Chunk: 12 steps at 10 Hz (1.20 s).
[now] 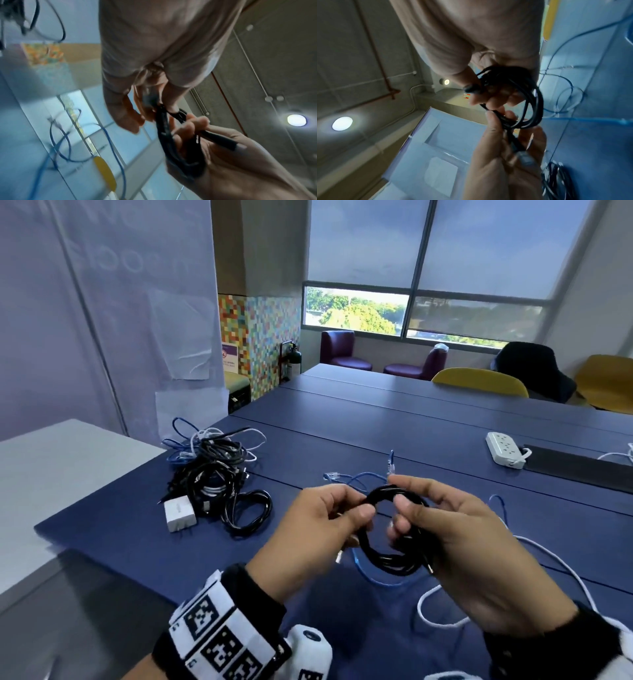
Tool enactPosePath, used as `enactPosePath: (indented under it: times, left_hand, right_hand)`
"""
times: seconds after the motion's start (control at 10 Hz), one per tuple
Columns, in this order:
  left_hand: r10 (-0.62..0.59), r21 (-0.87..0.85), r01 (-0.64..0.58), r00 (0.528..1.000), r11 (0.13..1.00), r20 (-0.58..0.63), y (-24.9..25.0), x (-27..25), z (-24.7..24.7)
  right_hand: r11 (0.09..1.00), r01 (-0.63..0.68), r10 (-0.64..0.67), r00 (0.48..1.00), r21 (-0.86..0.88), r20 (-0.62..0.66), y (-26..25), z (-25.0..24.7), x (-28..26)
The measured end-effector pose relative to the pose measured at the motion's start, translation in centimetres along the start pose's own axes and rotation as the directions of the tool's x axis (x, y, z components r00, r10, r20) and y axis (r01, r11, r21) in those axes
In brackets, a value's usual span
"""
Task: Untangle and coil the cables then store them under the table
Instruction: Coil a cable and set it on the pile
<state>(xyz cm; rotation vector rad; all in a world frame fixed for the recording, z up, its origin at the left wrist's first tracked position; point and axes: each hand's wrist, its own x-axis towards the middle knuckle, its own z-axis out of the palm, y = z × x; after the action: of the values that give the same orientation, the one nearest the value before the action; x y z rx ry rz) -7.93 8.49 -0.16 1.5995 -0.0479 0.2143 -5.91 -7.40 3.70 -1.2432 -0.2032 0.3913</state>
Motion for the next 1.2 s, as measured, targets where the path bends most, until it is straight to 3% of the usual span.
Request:
enactPosePath:
  times: [0.1,0.2,0.3,0.4,0.5,0.6,0.7,0.8,0.9,1.0,1.1,1.2]
  left_hand:
    - [-0.027,0.019,0.027,1.0,0.999,0.005,-0.1,-0.5,-1.0]
    - [-0.024,-0.004,0.024,0.994,1.0,-0.108,-0.1,-0.7,-2.2]
    - [-0.002,0.042,0.015,0.957,0.999,-0.29,-0.2,-0.3,-5.0]
    - [0.099,0.214,0.006,0.874,0.977,-0.477,-0.6,0.5,-9.1]
    - [0.13,0.312,0.103,0.755,0.944,-0.642,-1.4,1.4,-14.5]
    - [0.115,0.305,0.172,0.67,0.937,-0.734,-2.3,2.0,-18.8]
    - [0.065,0.335,0.282,0.671,0.899,-0.739,-3.1,2.5,-21.0]
    - [-0.022,0.38,0.382,0.729,0.842,-0.685,-3.6,2.8,-22.0]
    - [-0.008,0.501,0.379,0.803,0.778,-0.596,-4.1,2.8,-22.0]
    - [-0.059,0.588,0.393,0.861,0.707,-0.505,-5.0,2.7,-22.0]
    - [-0.111,0.556,0.46,0.829,0.692,-0.548,-6.4,2.8,-22.7]
    - [-0.082,0.49,0.467,0.78,0.736,-0.62,-6.9,3.0,-22.5]
  right_hand:
    - [0.994,-0.059,0.062,0.998,-0.097,0.03,0.2,0.2,-0.1]
    - [0.883,0.031,-0.003,0.998,-0.468,0.06,0.5,0.3,-0.4]
    - [0.661,0.129,-0.098,0.992,-0.739,0.085,0.6,-0.4,-0.9]
    - [0.455,0.154,-0.137,0.985,-0.877,0.102,0.4,-1.9,-1.6]
    - [0.208,0.103,-0.081,0.993,-0.973,0.088,0.6,-3.4,-2.4]
    - [0.018,0.058,-0.018,0.998,-0.998,0.058,1.5,-5.3,-2.4]
    - [-0.168,0.095,0.127,0.989,-0.981,0.074,2.5,-6.8,-1.9]
    - [-0.169,0.078,0.287,0.958,-0.983,0.027,2.4,-7.5,-1.5]
    - [-0.187,0.054,0.314,0.95,-0.981,-0.008,2.2,-6.6,-1.8]
    - [-0.175,-0.02,0.203,0.978,-0.984,-0.056,2.8,-6.5,-2.1]
    - [-0.17,-0.026,0.142,0.989,-0.985,-0.051,3.5,-6.8,-2.4]
    - [-0.115,0.018,0.043,0.999,-0.993,0.013,3.1,-7.0,-2.8]
